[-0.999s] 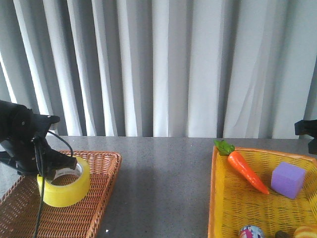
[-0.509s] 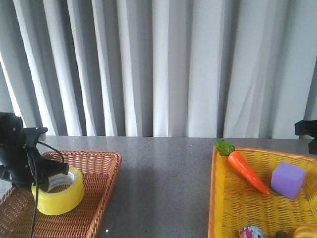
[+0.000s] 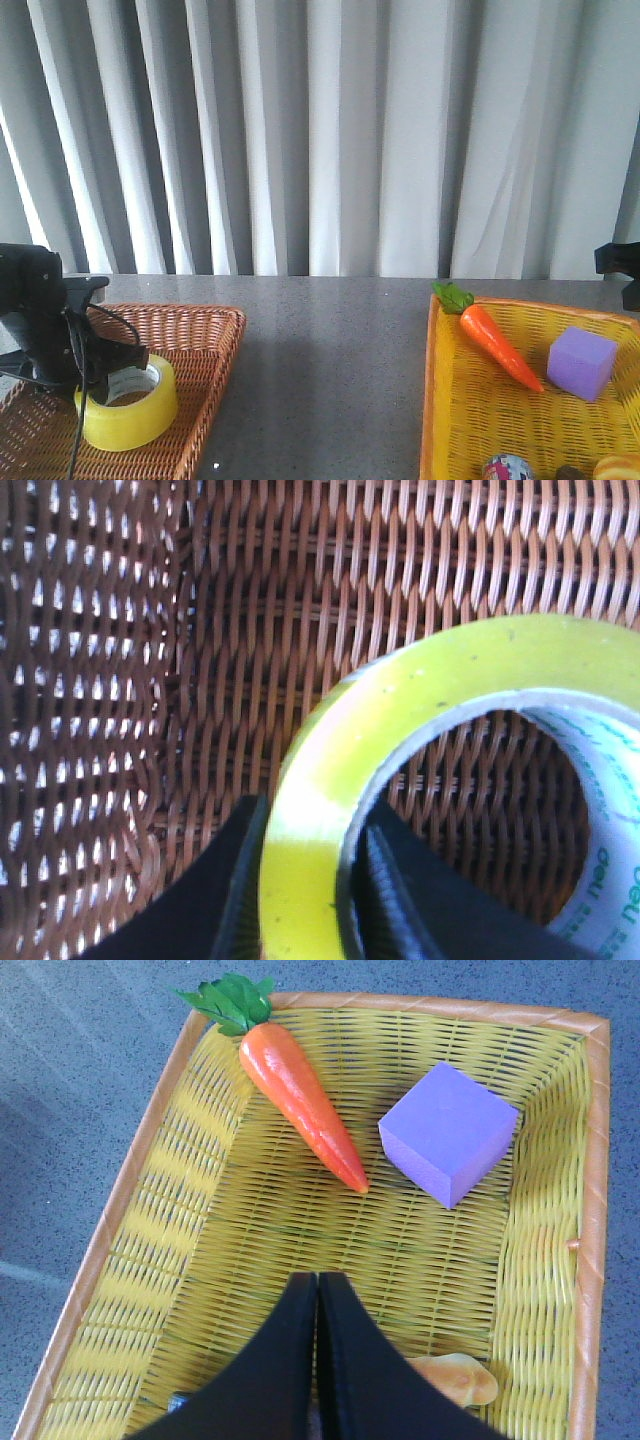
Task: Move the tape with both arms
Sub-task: 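Open the left gripper to release the tape roll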
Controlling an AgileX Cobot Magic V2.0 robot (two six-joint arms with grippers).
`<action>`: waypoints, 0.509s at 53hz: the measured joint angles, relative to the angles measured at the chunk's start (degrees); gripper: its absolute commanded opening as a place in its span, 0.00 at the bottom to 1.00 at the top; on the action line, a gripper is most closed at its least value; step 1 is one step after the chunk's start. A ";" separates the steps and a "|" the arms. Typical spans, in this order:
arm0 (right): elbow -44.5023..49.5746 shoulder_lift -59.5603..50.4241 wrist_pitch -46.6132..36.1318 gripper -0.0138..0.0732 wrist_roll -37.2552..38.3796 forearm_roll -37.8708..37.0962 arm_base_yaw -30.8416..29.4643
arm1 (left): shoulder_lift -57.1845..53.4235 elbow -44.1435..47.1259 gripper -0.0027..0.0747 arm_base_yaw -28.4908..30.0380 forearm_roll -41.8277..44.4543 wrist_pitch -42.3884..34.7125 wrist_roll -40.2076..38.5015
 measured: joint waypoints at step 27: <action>0.00 0.00 -0.05 0.15 0.00 0.00 0.00 | -0.33 0.00 0.71 0.00 -0.43 1.45 0.37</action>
